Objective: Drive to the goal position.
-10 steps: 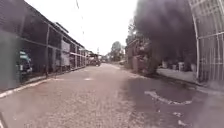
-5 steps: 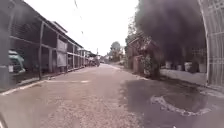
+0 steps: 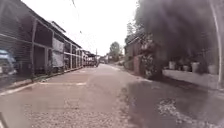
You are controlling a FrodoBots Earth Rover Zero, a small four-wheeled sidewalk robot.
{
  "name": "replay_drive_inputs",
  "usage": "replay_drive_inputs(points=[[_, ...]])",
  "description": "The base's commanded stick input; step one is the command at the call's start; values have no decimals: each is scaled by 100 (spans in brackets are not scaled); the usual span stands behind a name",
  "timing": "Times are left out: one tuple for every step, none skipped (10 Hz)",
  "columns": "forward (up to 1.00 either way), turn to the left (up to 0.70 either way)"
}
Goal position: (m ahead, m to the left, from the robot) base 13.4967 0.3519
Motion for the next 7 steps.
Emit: replay_drive_inputs(points=[[70, 0], [70, 0], [70, 0], [70, 0], [70, 0], [70, 0], [70, 0]])
